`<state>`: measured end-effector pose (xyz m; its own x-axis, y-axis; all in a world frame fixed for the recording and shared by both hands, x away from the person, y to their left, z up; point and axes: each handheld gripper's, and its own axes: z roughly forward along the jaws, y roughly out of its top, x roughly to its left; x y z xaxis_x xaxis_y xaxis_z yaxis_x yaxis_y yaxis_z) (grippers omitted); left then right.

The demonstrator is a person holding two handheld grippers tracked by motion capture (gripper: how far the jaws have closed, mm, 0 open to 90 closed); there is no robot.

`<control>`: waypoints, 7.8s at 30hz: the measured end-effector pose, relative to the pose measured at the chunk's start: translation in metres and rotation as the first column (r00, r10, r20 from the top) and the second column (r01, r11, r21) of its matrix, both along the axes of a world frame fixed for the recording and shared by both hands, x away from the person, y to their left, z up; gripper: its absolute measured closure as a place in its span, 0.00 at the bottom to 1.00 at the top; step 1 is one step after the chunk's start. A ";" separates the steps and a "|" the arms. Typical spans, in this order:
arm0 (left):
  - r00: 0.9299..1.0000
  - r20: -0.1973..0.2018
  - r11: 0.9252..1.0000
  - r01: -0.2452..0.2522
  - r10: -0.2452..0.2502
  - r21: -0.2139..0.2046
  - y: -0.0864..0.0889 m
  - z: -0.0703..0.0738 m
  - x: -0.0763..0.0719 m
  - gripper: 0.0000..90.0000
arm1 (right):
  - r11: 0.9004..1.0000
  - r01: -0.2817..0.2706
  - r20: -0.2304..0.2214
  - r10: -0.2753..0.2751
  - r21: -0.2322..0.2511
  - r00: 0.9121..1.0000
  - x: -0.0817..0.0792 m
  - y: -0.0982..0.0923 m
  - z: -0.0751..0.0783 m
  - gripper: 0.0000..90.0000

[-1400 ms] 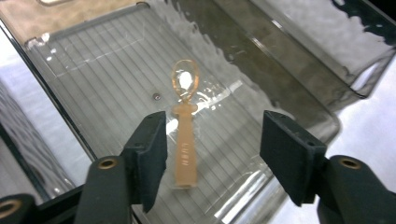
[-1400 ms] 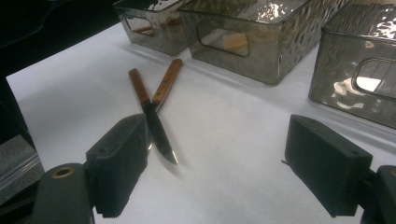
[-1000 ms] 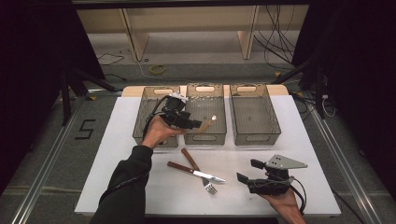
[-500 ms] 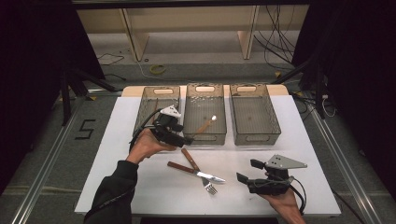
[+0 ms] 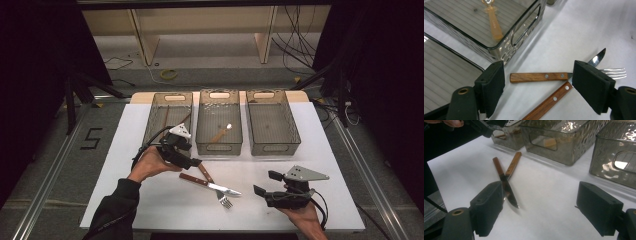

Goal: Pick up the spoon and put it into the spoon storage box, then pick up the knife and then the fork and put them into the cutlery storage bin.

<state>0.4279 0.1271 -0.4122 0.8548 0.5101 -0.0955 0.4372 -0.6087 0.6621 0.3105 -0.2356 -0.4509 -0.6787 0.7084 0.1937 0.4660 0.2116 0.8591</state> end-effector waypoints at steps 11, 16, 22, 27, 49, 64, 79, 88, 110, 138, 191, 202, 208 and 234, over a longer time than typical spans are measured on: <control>0.998 -0.011 0.992 0.065 -0.064 0.107 -0.001 -0.017 -0.012 0.27 | 1.000 0.002 0.005 -0.002 0.004 1.000 0.000 -0.003 0.000 0.25; 0.996 -0.012 0.988 0.086 -0.085 0.132 -0.001 -0.022 -0.015 0.27 | 1.000 0.003 0.005 -0.003 0.004 1.000 0.001 -0.003 0.000 0.25; 0.994 -0.020 0.977 0.109 -0.107 0.185 -0.001 -0.029 -0.017 0.27 | 1.000 0.002 0.004 -0.002 0.003 1.000 0.001 -0.001 0.000 0.25; 0.994 -0.028 0.971 0.114 -0.110 0.209 -0.002 -0.033 -0.017 0.27 | 1.000 0.000 0.004 0.000 0.000 1.000 0.000 0.000 0.001 0.25; 0.985 -0.039 0.940 0.170 -0.166 0.297 -0.004 -0.045 -0.014 0.31 | 1.000 0.000 0.005 0.000 -0.003 1.000 0.001 -0.001 0.000 0.25; 0.975 -0.066 0.914 0.222 -0.213 0.339 -0.012 -0.057 -0.011 0.44 | 1.000 -0.008 0.005 0.008 -0.010 1.000 0.001 0.002 0.000 0.25; 0.956 -0.091 0.886 0.292 -0.278 0.360 -0.016 -0.054 -0.015 0.66 | 1.000 -0.004 0.008 0.004 -0.014 1.000 0.000 0.002 0.001 0.25; 0.932 -0.097 0.859 0.359 -0.348 0.366 -0.016 -0.054 -0.019 0.78 | 1.000 -0.001 0.006 0.001 -0.021 1.000 0.000 0.002 0.001 0.25; 0.913 -0.069 0.847 0.399 -0.402 0.351 -0.020 -0.046 -0.028 0.83 | 1.000 -0.014 0.017 0.015 -0.011 1.000 0.001 0.005 0.005 0.25; 0.852 -0.028 0.800 0.502 -0.524 0.329 -0.057 -0.020 -0.062 0.83 | 0.872 -0.353 0.012 0.379 -0.338 0.925 0.009 0.088 0.022 0.33; 0.865 0.069 0.846 0.465 -0.496 0.260 -0.063 -0.001 -0.072 0.55 | 0.710 -0.508 -0.105 0.530 -0.488 0.841 0.008 0.103 0.008 0.86; 0.955 0.150 0.966 0.243 -0.255 0.093 -0.045 0.007 -0.057 0.30 | 0.754 -0.431 -0.082 0.454 -0.496 0.887 0.019 0.084 0.013 0.86; 0.977 0.164 0.991 0.136 -0.134 0.001 -0.030 0.002 -0.054 0.27 | 0.812 -0.337 -0.032 0.367 -0.476 0.930 0.031 0.065 0.024 0.86; 0.978 0.118 0.960 -0.137 0.170 -0.244 0.033 -0.040 -0.062 0.22 | 0.939 -0.076 0.022 0.088 -0.337 0.996 0.098 0.012 0.087 0.86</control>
<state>0.3656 0.1600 -0.4520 0.7812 0.6136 -0.1153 0.4088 -0.3630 0.8373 0.4082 -0.2233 -0.3634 -0.7393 0.6695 -0.0714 0.4045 0.5264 0.7478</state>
